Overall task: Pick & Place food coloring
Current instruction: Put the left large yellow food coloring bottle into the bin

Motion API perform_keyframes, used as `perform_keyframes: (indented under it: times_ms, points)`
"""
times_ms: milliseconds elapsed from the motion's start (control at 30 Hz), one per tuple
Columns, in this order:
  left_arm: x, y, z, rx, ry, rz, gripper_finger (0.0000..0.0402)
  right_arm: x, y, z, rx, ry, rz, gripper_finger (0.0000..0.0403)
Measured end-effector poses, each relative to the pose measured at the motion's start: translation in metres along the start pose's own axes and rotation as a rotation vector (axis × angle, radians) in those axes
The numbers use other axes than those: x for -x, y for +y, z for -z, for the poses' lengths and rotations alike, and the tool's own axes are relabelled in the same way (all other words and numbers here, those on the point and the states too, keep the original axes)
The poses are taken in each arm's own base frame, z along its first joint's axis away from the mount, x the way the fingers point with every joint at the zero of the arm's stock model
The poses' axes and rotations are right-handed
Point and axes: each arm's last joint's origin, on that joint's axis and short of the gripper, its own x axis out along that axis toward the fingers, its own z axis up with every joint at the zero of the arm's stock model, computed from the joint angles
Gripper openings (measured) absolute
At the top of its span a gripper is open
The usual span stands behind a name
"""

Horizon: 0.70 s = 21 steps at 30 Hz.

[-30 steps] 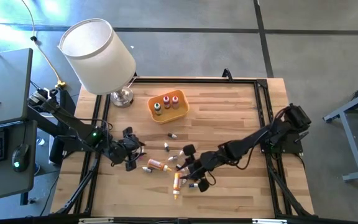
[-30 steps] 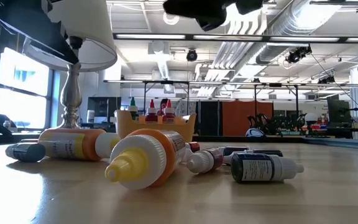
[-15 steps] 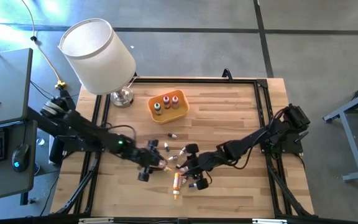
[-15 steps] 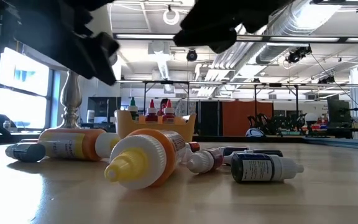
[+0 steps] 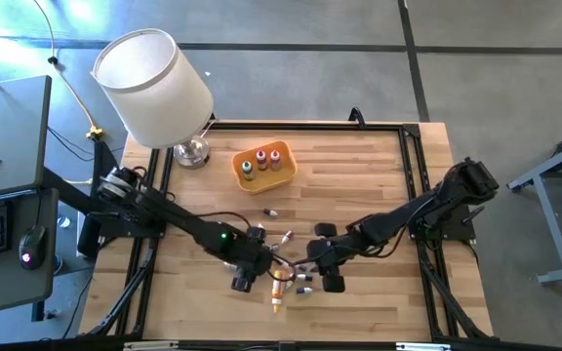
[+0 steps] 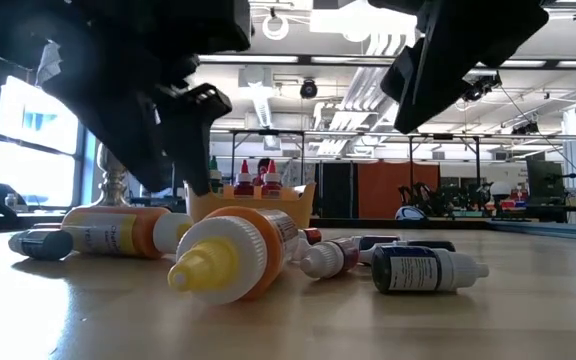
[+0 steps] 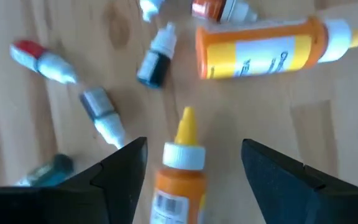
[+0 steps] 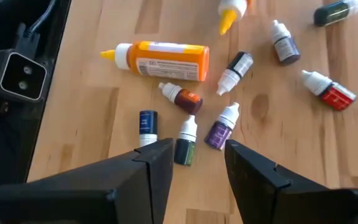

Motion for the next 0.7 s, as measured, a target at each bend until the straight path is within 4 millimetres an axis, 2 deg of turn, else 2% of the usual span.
perform_keyframes:
  times_ms: [167,233,700]
  points:
    - [-0.015,-0.003,-0.004,0.007,0.14,-0.017,0.0242,0.0,0.002,0.001,0.002,0.007,-0.005,0.0138]
    - [-0.021,-0.005,-0.011,0.009,0.137,-0.015,0.0239,0.0,0.004,0.002,0.008,0.009,-0.009,0.0138]
    - [-0.035,-0.002,-0.008,0.01,0.196,-0.04,0.0238,0.001,0.018,0.007,0.043,0.004,-0.041,0.0138]
